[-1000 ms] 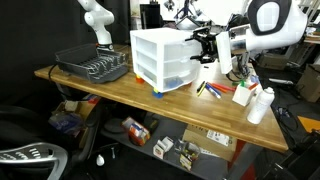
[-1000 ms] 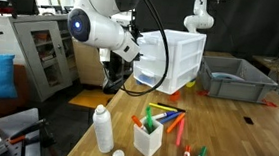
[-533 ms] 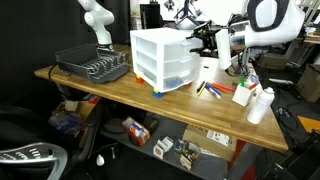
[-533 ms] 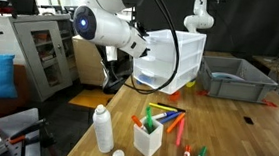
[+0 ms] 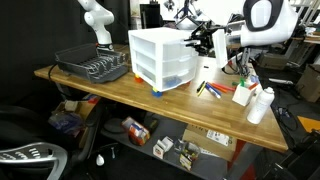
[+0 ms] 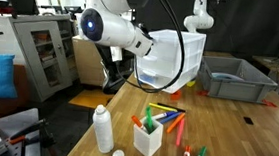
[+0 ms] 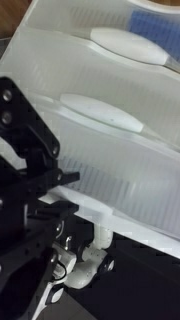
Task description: Open the topmost drawer
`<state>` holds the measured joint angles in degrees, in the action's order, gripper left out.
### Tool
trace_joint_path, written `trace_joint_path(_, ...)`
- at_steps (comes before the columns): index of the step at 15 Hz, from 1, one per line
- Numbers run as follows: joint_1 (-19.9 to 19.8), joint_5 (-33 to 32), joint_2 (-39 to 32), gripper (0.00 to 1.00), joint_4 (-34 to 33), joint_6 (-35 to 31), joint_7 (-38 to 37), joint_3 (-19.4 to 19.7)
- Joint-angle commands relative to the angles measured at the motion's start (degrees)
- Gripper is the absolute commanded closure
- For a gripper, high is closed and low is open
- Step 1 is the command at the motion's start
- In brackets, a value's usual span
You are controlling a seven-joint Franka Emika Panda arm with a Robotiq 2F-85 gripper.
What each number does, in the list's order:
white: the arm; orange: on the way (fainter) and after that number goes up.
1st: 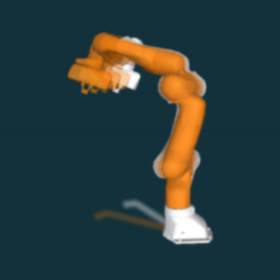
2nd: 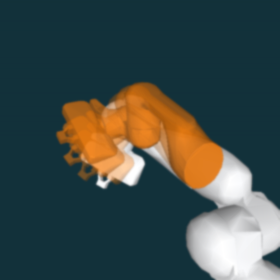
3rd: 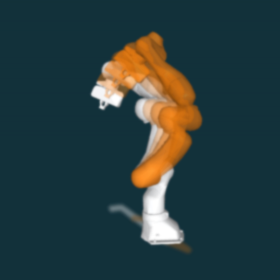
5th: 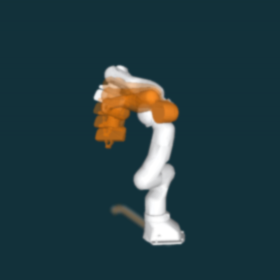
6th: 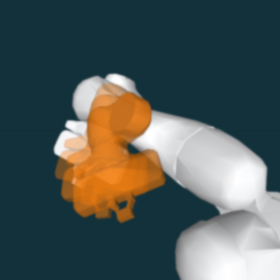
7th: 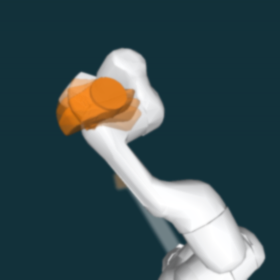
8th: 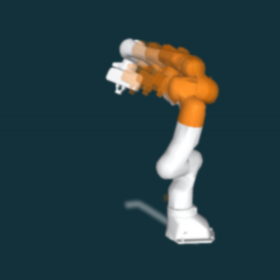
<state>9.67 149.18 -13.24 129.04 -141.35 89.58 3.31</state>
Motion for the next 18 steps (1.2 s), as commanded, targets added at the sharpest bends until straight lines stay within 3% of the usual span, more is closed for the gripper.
trace_joint_path(1,-0.56,-0.20,-1.48,0.94,-1.30,-0.26,1.30,-0.45)
trace_joint_path(18,-0.20,-2.09,-0.86,0.94,0.04,-4.18,-2.94,-1.54)
